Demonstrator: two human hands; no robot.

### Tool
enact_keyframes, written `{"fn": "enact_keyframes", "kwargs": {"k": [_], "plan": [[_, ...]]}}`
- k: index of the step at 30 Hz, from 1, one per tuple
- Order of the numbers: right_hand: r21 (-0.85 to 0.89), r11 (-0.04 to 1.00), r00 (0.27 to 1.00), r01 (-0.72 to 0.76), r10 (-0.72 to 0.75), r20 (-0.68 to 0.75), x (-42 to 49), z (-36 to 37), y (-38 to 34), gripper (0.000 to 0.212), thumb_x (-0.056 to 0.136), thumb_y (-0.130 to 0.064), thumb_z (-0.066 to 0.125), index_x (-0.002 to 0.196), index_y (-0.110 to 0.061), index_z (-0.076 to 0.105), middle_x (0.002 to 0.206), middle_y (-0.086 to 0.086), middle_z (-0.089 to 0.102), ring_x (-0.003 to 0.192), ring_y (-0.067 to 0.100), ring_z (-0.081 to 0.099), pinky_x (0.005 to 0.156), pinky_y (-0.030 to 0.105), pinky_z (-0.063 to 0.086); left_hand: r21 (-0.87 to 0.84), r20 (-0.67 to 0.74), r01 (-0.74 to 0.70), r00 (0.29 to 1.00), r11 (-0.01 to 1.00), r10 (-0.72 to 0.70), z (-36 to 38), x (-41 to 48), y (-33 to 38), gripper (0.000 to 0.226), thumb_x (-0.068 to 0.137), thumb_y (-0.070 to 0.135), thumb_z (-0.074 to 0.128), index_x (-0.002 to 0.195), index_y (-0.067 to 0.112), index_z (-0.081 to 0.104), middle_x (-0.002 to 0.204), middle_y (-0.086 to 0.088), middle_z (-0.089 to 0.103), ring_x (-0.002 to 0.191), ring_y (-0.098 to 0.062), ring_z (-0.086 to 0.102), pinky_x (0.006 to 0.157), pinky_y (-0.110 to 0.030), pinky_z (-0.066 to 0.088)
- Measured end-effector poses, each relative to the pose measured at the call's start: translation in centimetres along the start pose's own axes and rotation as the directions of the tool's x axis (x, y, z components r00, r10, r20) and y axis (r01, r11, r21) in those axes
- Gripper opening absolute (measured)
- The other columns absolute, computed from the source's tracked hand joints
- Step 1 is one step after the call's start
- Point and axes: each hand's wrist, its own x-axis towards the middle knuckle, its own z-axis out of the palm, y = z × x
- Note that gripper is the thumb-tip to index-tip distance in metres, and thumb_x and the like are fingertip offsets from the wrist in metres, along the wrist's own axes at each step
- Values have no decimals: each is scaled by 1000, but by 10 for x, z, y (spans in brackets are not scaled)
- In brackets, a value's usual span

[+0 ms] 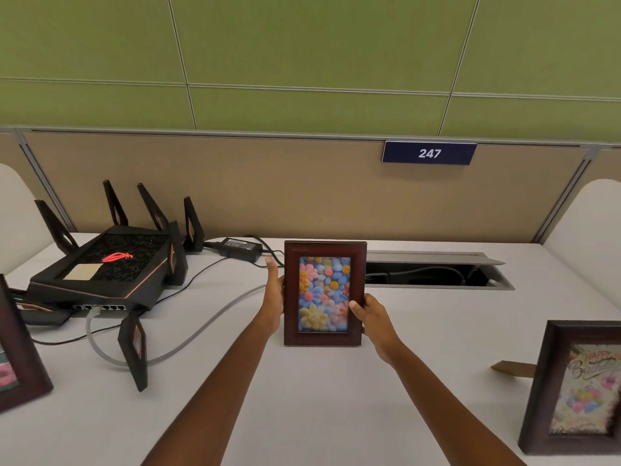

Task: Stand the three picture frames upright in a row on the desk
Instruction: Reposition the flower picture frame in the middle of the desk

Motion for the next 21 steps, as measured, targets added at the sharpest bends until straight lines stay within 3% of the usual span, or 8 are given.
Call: {"fn": "enact_keyframes", "kwargs": {"k": [2,5,7,9,14,18,21], "plan": [[-27,1000,1000,3,-3,0,-1,0,0,36,94,-21,40,126,-5,39,132,16,52,101,19,53,87,34,47,42,-32,-15,999,999,16,0,2,-6,79,91,57,0,128,8,50,119,-10,58,108,-29,56,95,-42,42],[-100,995,1000,15,-15,3,-9,-3,0,40,94,-22,41,130,-7,34,135,15,48,110,23,53,90,34,47,229,-172,-31,983,973,71,-2,0,-17,81,86,64,2,134,16,45,136,-12,53,126,-32,49,111,-47,35],[-184,983,999,22,-26,-19,-16,-6,6,42,94,-24,41,132,-8,33,138,15,46,119,27,50,93,34,46,360,-332,29,938,933,99,-7,-6,-30,70,92,55,6,140,14,37,142,-15,46,132,-33,42,112,-46,29],[-348,938,998,14,-37,-59,-23,-11,16,44,94,-28,40,133,-9,32,141,16,43,125,29,46,98,36,43,480,-387,58,909,875,152,-13,-18,-45,62,96,47,10,142,12,33,144,-15,44,133,-32,41,112,-44,29],[-630,776,998,-9,-36,-59,-50,-19,45,47,94,-33,39,136,-12,32,146,11,37,133,25,37,110,37,31,750,-361,111,895,652,263,-32,-48,-92,52,98,37,26,142,8,33,150,-15,35,140,-30,30,116,-40,24],[-822,569,997,21,-72,-24,-74,-22,64,48,95,-33,33,139,-14,26,152,8,26,141,22,21,118,36,15,899,-258,108,913,424,315,-32,-77,-114,52,99,36,25,145,11,27,156,-12,21,145,-25,17,119,-34,12],[-880,473,997,42,-74,8,-94,-23,71,50,96,-36,28,141,-16,22,155,7,17,144,22,13,118,36,9,952,-194,92,918,291,345,-27,-96,-127,53,99,37,22,146,14,22,157,-10,15,146,-23,13,119,-34,9]]}}
